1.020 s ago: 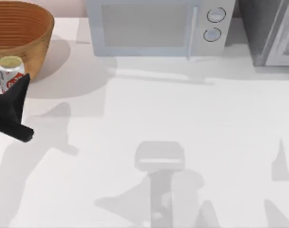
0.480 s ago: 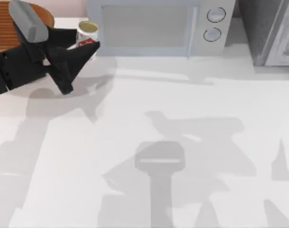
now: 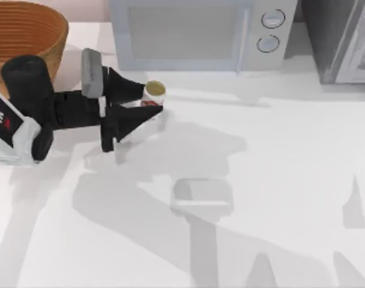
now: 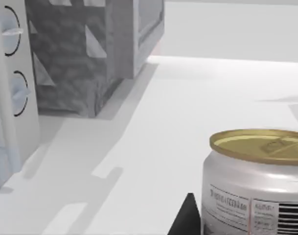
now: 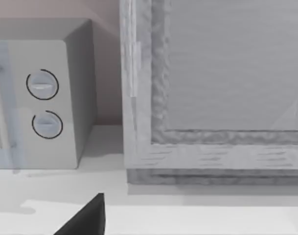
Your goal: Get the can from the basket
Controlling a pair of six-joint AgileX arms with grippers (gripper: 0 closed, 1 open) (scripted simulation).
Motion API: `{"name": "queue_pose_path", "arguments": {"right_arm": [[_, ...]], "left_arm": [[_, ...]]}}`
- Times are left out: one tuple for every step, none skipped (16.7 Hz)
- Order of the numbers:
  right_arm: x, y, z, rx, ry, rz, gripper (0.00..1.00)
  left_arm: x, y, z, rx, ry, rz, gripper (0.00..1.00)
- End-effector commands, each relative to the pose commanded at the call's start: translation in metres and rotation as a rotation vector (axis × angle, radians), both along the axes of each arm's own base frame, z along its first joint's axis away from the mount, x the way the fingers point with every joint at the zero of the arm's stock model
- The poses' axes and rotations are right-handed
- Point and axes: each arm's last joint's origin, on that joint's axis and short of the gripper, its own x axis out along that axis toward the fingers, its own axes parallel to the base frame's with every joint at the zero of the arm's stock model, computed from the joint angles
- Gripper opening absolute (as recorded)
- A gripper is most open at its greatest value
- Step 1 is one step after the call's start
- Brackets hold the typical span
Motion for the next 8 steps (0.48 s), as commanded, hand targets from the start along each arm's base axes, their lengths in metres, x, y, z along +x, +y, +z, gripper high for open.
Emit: {"name": "queue_pose_path", "arguments": {"right_arm": [[0.000, 0.000, 0.000, 0.000, 0.000, 0.000, 1.00], [0.000, 0.000, 0.000, 0.000, 0.000, 0.000, 1.00], [0.000, 0.000, 0.000, 0.000, 0.000, 0.000, 1.00], [0.000, 0.000, 0.000, 0.000, 0.000, 0.000, 1.00], [0.000, 0.000, 0.000, 0.000, 0.000, 0.000, 1.00], [0.000, 0.000, 0.000, 0.000, 0.000, 0.000, 1.00], [0.000, 0.000, 0.000, 0.000, 0.000, 0.000, 1.00], [0.000, 0.000, 0.000, 0.000, 0.000, 0.000, 1.00]], "left_arm": [[0.003, -0.002, -0.014, -0.002, -0.002, -0.037, 0.00], [0.005, -0.003, -0.027, -0.003, -0.004, -0.069, 0.00], [0.007, -0.005, -0.038, -0.004, -0.006, -0.096, 0.00], [0.008, -0.006, -0.047, -0.005, -0.007, -0.118, 0.00], [0.008, -0.006, -0.054, -0.006, -0.008, -0.134, 0.00], [0.008, -0.006, -0.057, -0.007, -0.008, -0.142, 0.00], [0.008, -0.007, -0.058, -0.007, -0.009, -0.145, 0.00], [0.008, -0.007, -0.058, -0.007, -0.009, -0.145, 0.00]]}}
